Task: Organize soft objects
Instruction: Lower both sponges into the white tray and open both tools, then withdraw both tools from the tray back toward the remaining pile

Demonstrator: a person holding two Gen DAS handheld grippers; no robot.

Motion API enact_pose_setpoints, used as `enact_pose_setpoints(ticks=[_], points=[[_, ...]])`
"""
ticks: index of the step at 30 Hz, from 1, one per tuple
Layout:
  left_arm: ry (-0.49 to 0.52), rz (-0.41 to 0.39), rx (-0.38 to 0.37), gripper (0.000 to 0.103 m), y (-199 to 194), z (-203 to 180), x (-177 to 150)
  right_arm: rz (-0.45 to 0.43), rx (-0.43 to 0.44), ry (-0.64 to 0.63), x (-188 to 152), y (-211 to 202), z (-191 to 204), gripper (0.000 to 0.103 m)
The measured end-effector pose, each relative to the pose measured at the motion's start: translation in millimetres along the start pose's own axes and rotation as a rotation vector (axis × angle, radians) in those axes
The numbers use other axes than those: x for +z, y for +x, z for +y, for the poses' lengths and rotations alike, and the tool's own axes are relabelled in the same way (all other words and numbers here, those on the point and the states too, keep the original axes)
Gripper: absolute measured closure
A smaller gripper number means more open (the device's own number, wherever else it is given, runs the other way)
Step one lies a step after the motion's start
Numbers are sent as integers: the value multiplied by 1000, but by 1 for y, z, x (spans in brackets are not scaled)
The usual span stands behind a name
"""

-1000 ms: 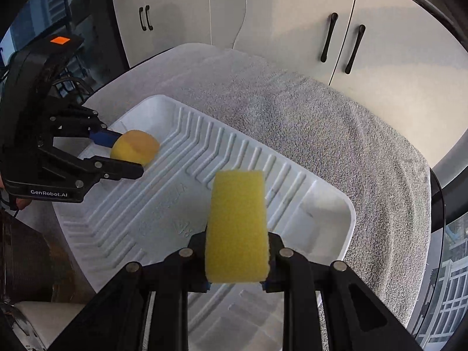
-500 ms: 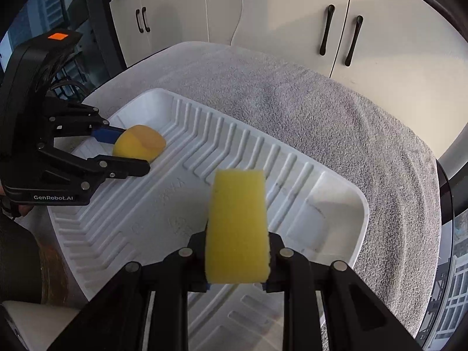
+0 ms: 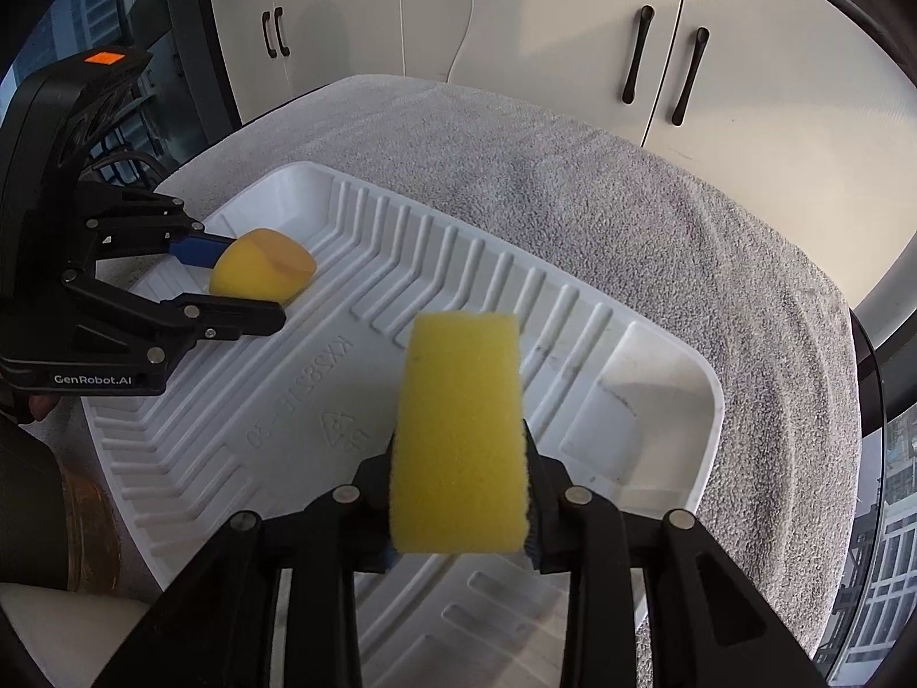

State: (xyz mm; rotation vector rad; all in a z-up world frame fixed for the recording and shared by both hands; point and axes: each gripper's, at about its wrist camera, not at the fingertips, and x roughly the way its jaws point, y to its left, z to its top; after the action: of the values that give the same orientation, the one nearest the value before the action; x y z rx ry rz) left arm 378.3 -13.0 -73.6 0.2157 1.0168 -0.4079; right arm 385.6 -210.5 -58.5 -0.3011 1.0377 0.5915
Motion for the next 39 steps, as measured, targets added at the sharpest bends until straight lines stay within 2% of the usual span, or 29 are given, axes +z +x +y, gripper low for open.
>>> enact_pose_setpoints(ticks=[10,12,13,14,15,16,17,18,19,23,39], points=[[-1,-4,8,65,0,-2,-1,-5,-16,-4,0,-3,-2,58],[-6,-2,21,56,0,-1,-1,-7,-18,-4,0,-3,-2,58],[-13,0,23,47,1,0,-1,-9,-20,-2,0,-4,-2,58],[-17,4,22,42,2,1,-1,-11,-22,0,0,-4,-3,56],[-17,4,31,41,1,1,-2,-15,-25,3,0,-5,-3,54],[-16,5,30,31,0,0,-2,-23,-27,8,0,-6,-4,45],[-23,10,8,12,-1,-1,-2,-32,-28,14,0,-7,-5,32],[-30,6,-4,3,-4,-2,-2,-45,-21,22,0,-10,-7,26],[-32,-5,-8,0,-8,-2,-2,-60,-11,29,0,-13,-9,17],[-16,-5,23,0,-12,-4,-1,-116,-16,60,0,-27,-15,0],[-45,-82,73,0,-34,6,4,-147,-42,58,0,-47,-11,0]])
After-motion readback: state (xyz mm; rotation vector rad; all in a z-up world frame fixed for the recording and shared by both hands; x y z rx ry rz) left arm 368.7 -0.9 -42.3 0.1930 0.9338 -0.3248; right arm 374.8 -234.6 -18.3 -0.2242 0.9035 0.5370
